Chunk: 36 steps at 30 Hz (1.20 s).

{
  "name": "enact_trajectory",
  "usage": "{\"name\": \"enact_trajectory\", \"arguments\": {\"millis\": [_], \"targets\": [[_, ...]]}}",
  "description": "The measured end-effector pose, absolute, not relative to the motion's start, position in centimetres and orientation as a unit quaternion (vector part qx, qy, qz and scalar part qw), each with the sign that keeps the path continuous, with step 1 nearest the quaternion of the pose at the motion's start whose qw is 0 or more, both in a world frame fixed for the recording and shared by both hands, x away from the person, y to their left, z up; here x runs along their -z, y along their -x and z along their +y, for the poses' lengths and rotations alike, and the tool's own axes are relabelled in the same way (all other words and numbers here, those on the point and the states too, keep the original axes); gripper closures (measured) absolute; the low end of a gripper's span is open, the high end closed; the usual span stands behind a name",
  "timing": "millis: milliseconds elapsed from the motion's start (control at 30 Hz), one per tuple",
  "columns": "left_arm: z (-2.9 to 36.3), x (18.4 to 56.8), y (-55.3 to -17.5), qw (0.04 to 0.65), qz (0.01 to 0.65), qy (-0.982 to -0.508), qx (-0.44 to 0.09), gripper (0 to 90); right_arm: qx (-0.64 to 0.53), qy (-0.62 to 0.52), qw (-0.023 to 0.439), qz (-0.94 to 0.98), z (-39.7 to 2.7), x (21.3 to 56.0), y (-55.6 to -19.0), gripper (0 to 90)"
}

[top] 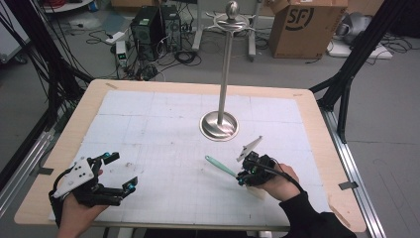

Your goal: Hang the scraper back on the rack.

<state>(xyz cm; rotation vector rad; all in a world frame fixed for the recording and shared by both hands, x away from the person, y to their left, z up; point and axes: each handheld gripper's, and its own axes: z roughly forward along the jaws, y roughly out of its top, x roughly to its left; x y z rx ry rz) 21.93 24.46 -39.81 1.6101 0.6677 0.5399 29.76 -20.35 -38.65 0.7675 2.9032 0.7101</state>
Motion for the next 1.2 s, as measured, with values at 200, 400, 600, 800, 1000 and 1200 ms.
{"name": "enact_trajectory", "arguments": {"millis": [200, 400, 600, 800, 1000, 1200], "targets": [[24.4, 39.8, -22.0, 0.612, 0.288, -0.698, -0.235, 2.5, -0.308, -0.255, 0.045, 0.916, -22.3, 37.5, -28.8, 80.5], [24.2, 39.9, -22.0, 0.612, 0.289, -0.698, -0.235, 2.5, -0.386, -0.263, 0.069, 0.882, -24.5, 36.8, -28.4, 80.5], [24.1, 39.9, -22.0, 0.612, 0.286, -0.699, -0.233, 2.5, -0.445, -0.273, 0.088, 0.848, -26.1, 36.0, -28.5, 80.4], [24.1, 39.8, -22.0, 0.611, 0.286, -0.7, -0.233, 2.5, -0.515, -0.284, 0.094, 0.803, -27.1, 35.0, -28.7, 80.4], [24.4, 39.8, -22.0, 0.614, 0.288, -0.697, -0.235, 2.5, -0.554, -0.278, 0.119, 0.776, -27.5, 33.9, -29.3, 80.4], [24.1, 39.8, -22.0, 0.612, 0.286, -0.7, -0.232, 2.5, -0.586, -0.281, 0.133, 0.748, -27.8, 32.7, -30.3, 80.4]]}}
